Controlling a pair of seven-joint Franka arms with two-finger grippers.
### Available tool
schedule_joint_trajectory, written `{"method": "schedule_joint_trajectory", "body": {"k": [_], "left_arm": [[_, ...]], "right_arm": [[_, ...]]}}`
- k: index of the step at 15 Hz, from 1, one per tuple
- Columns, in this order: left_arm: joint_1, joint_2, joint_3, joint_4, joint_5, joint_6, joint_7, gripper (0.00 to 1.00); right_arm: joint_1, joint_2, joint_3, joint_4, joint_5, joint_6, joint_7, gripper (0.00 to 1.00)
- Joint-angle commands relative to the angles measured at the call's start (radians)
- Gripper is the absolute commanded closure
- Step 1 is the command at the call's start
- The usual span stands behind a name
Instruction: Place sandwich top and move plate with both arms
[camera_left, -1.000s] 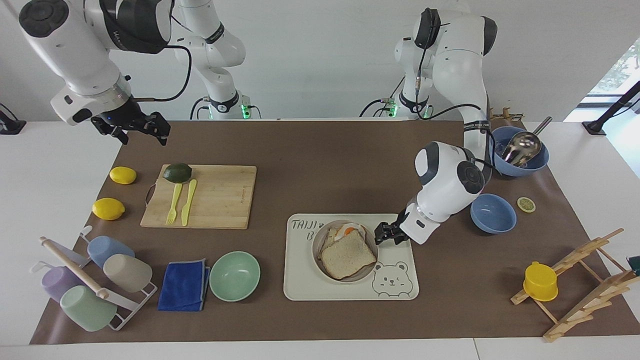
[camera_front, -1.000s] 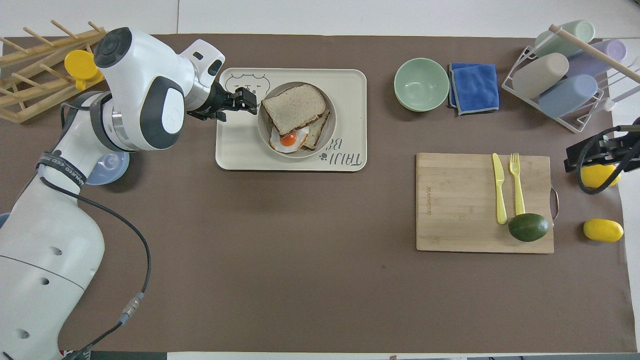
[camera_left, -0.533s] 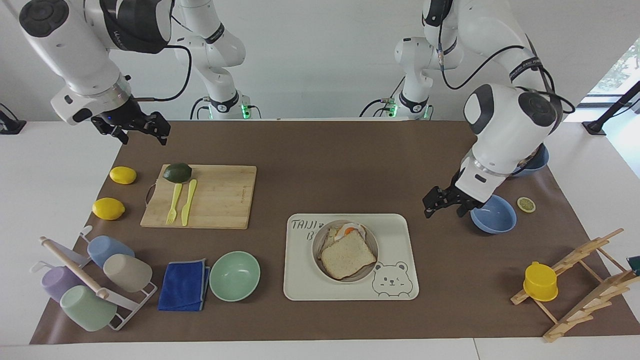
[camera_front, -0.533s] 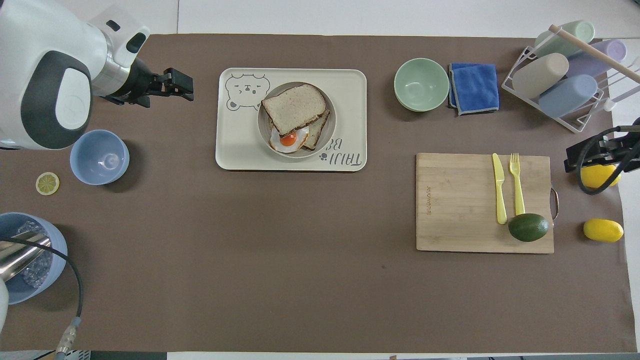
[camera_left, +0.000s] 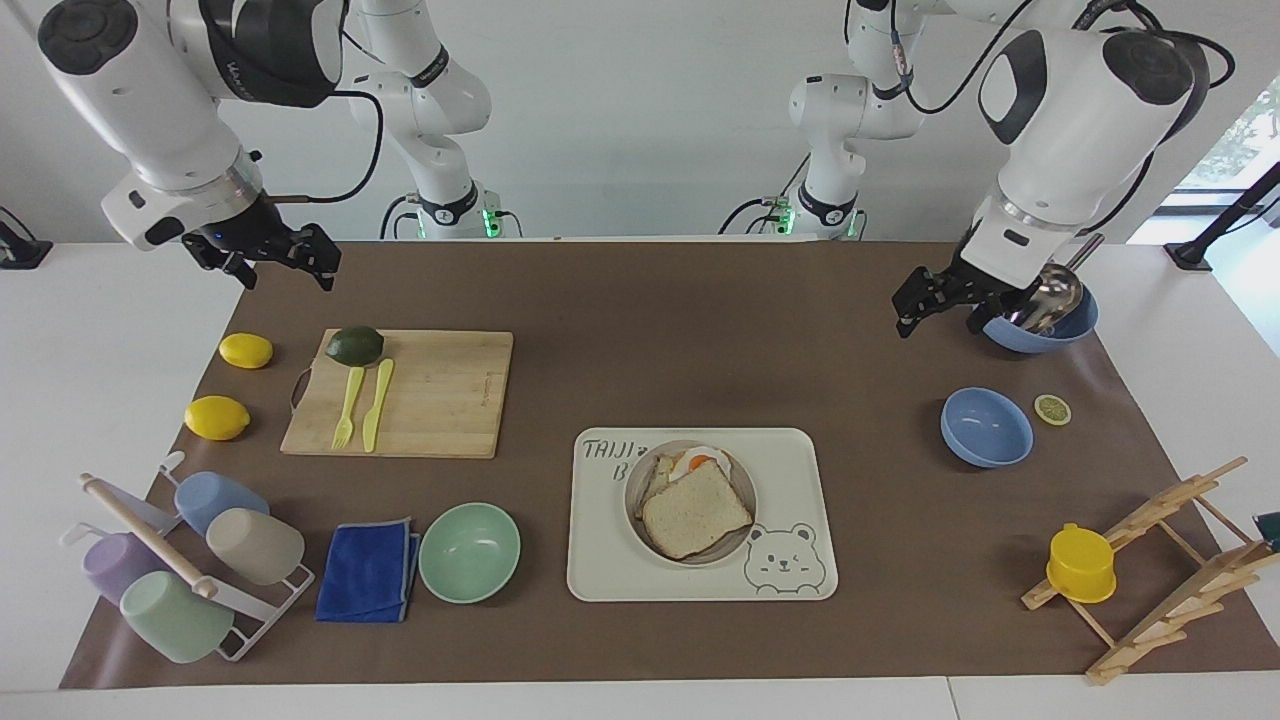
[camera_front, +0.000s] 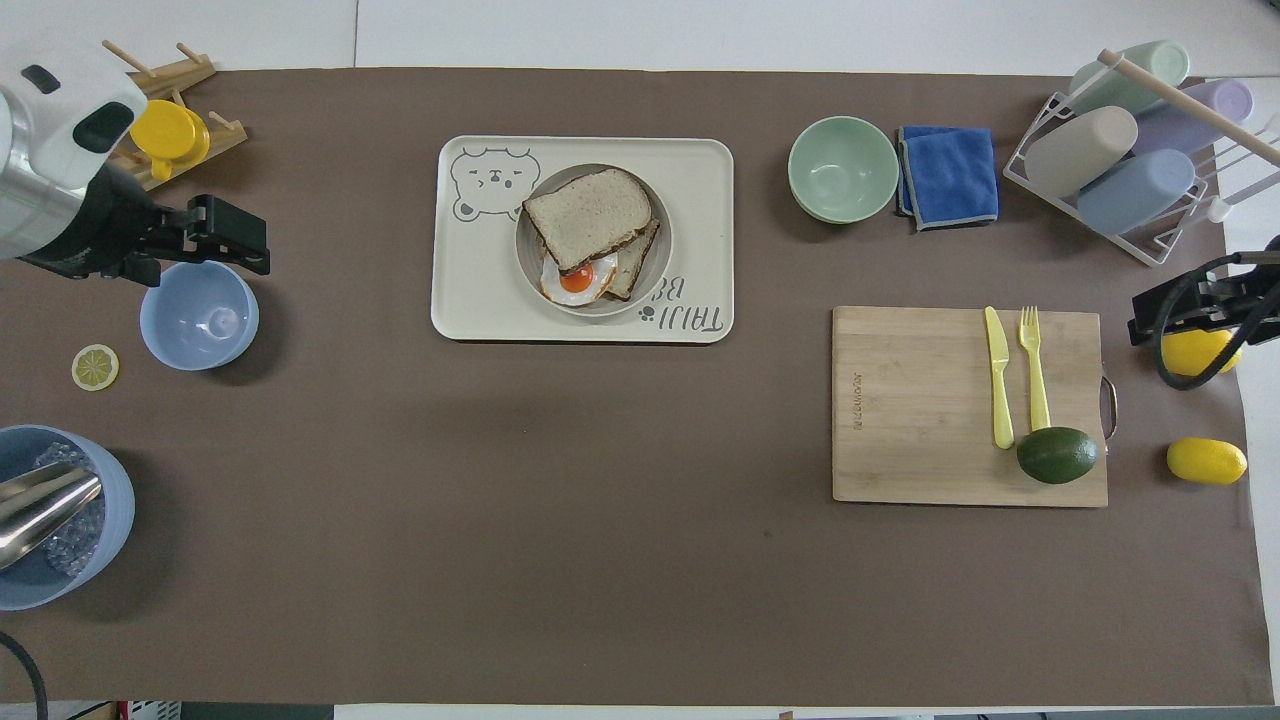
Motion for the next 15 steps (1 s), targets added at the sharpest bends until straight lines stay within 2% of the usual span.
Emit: {"method": "schedule_joint_trajectory", "body": {"k": [1,3,5,8,11,15], "left_arm": [[0.007,-0.103,-0.003,-0.119,0.020,-0.018,0.010,0.00],[0.009,-0.152,-0.006,-0.192,0.020,-0.014,0.013,0.00],[0.021,-0.170,-0.017,-0.231,0.020,-0.013,0.050,0.00],[0.056,-0.170,-0.040,-0.206,0.020,-0.016,0.087,0.00],[0.058,-0.169,-0.045,-0.167,0.023,-0.077,0.088,0.00],[0.061,-0.164,-0.062,-0.150,0.051,-0.090,0.090,0.00]], "right_arm": [[-0.006,0.000,0.002,0.011,0.008,-0.022,-0.023,0.00],[-0.006,0.000,0.002,0.011,0.008,-0.022,-0.023,0.00],[-0.006,0.000,0.000,0.011,0.008,-0.022,-0.023,0.00],[-0.007,0.000,0.002,0.011,0.008,-0.022,-0.023,0.00],[-0.007,0.000,0.002,0.011,0.007,-0.020,-0.023,0.00],[-0.007,0.000,0.002,0.011,0.007,-0.020,-0.023,0.00]]}}
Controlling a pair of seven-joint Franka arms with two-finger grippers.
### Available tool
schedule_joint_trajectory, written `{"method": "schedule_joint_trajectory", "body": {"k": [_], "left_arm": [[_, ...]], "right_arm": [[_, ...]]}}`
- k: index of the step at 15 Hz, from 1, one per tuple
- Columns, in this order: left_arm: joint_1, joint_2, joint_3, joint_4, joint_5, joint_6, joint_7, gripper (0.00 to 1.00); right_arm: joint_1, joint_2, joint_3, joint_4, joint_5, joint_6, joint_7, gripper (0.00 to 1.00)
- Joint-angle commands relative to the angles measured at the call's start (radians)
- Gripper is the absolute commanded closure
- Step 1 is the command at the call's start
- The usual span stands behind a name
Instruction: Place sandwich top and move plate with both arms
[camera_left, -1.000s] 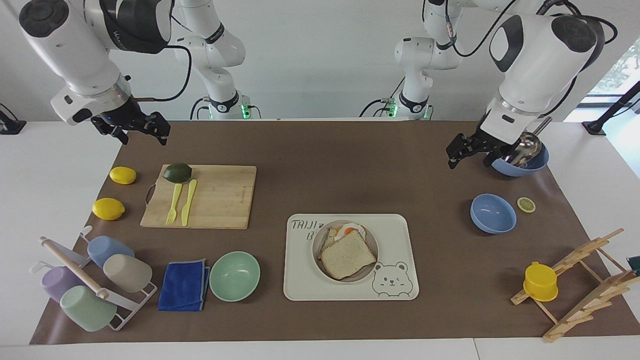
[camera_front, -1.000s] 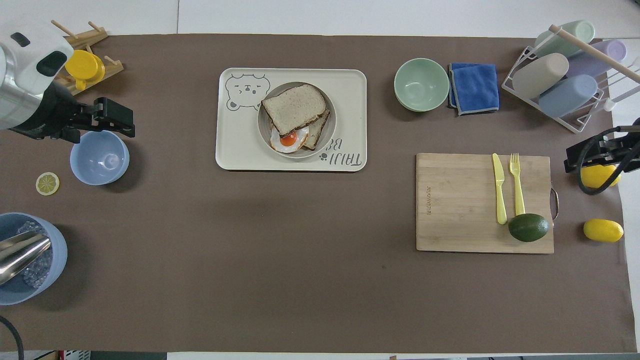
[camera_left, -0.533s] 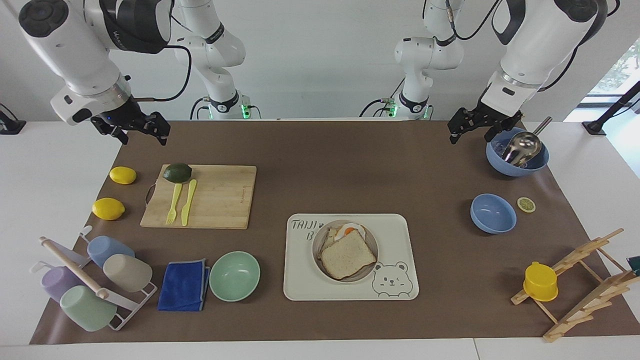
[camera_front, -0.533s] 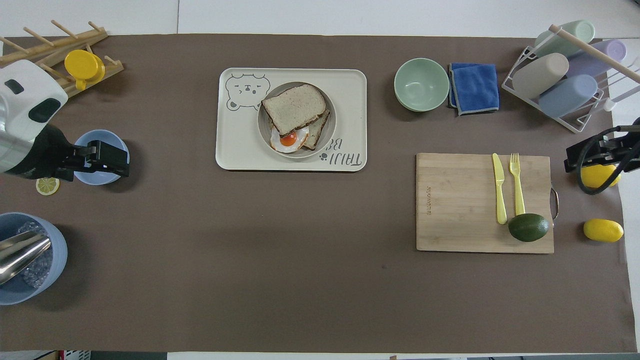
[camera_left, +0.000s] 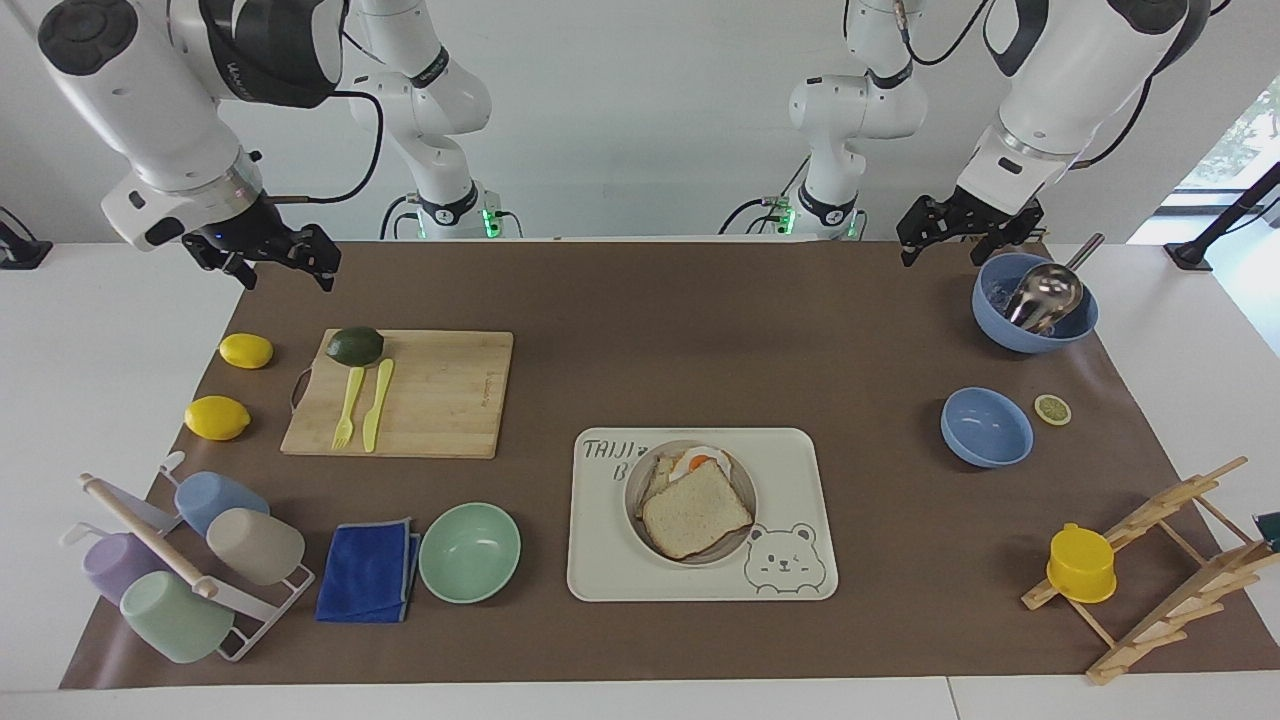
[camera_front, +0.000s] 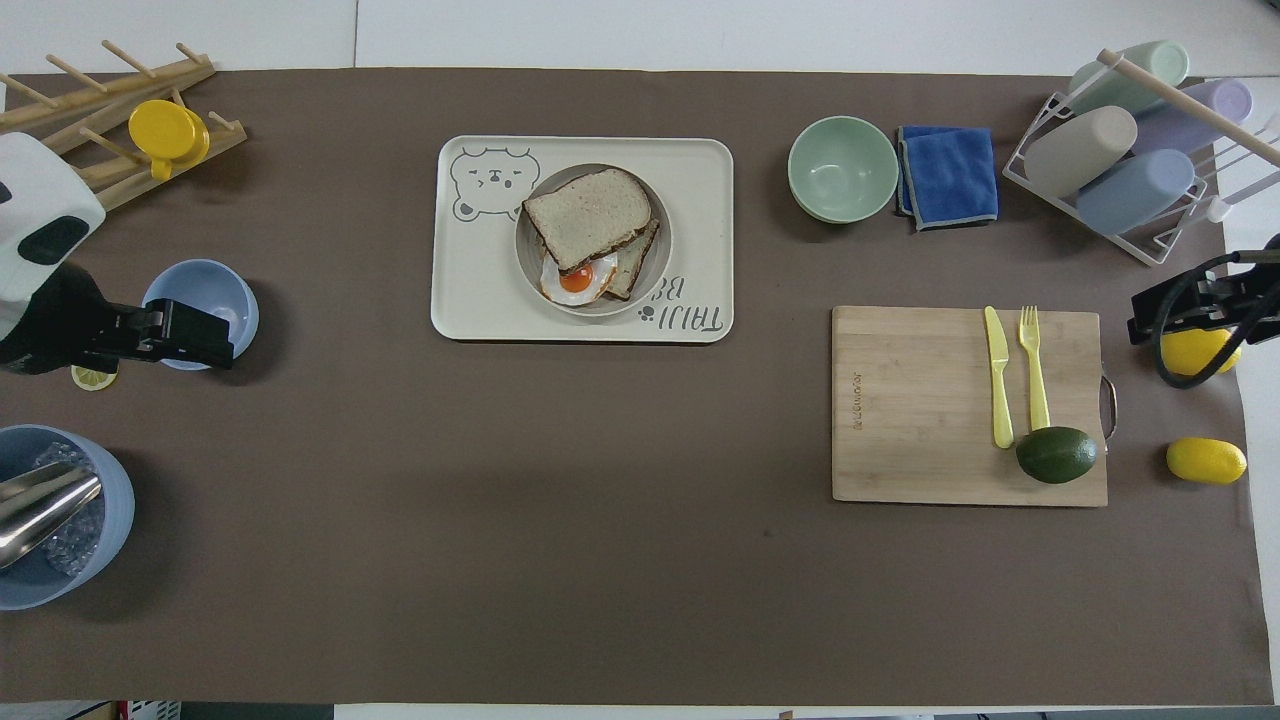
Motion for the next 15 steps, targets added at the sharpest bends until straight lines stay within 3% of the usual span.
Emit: {"method": "schedule_joint_trajectory", "body": {"k": [1,4,15], "left_arm": [[0.020,0.008,-0.024,0.047,0.022,-0.047,0.017,0.00],[0.085,0.037,-0.081,0.121,0.022,-0.107,0.017,0.00],[0.036,0.013,-0.026,0.036,0.008,-0.027,0.017,0.00]], "right_arm": [[-0.007,0.000,0.002,0.011,0.007,-0.022,-0.023,0.00],[-0.007,0.000,0.002,0.011,0.008,-0.022,-0.023,0.00],[-0.007,0.000,0.002,0.011,0.008,-0.020,-0.023,0.00]]}}
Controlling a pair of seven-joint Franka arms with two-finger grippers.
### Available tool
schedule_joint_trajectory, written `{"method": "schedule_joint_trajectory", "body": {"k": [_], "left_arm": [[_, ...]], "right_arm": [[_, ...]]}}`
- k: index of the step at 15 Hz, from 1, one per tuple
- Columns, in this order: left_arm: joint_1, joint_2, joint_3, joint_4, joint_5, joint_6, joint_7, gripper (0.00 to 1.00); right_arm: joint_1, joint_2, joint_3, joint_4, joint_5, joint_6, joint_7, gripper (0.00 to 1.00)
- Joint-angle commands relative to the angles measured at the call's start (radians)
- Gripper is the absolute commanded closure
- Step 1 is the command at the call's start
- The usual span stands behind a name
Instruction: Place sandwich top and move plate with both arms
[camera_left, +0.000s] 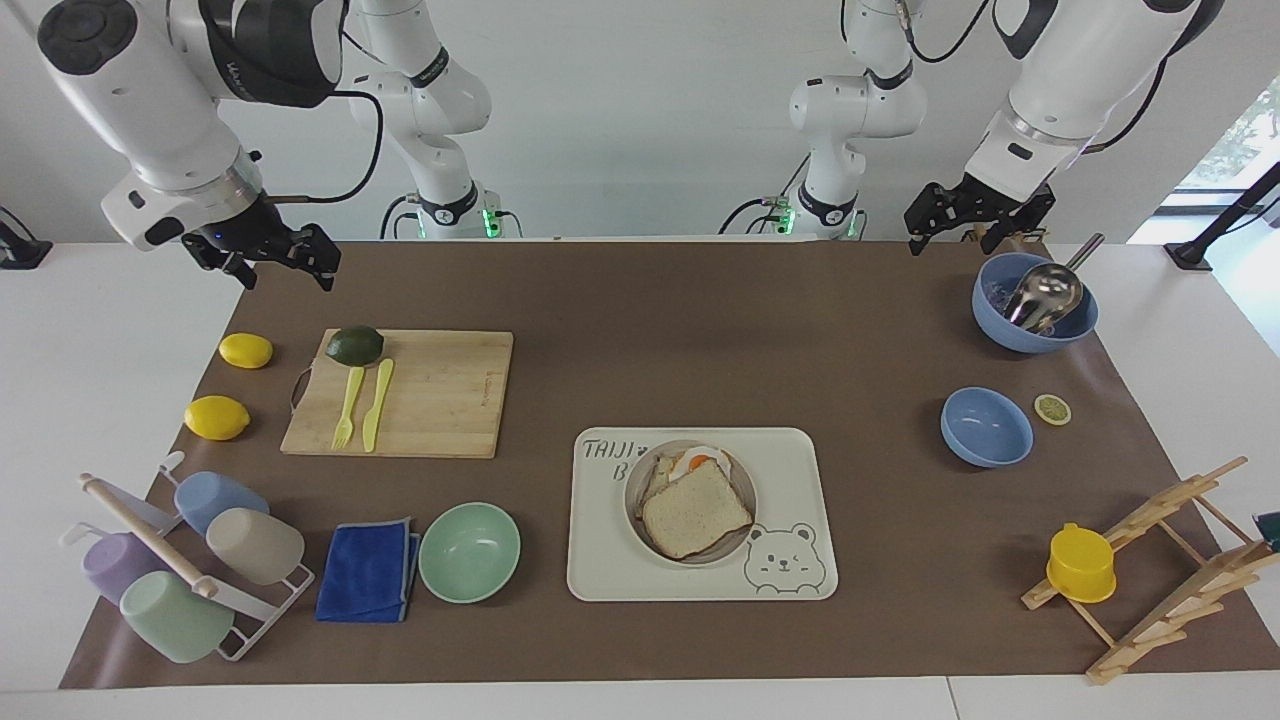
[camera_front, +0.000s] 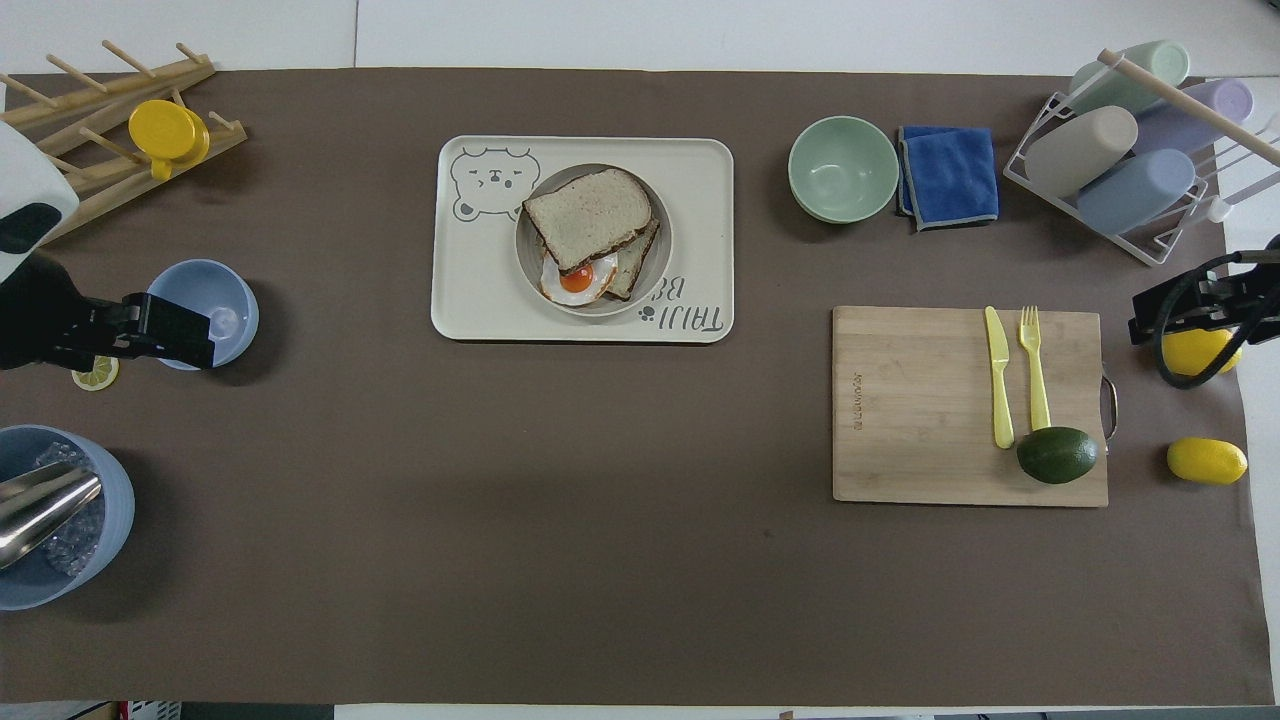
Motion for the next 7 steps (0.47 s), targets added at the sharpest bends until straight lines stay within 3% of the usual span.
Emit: {"method": "schedule_joint_trajectory", "body": {"k": [1,7], "left_arm": [[-0.014,-0.013,0.013,-0.038,0.002,0.040,0.014,0.00],[-0.014,-0.013,0.010,-0.038,-0.002,0.037,0.014,0.00]], "right_arm": [[-0.007,0.000,0.000,0.011,0.007,-0.022,-0.023,0.00],[-0.007,0.000,0.002,0.011,0.007,-0.020,-0.023,0.00]]}}
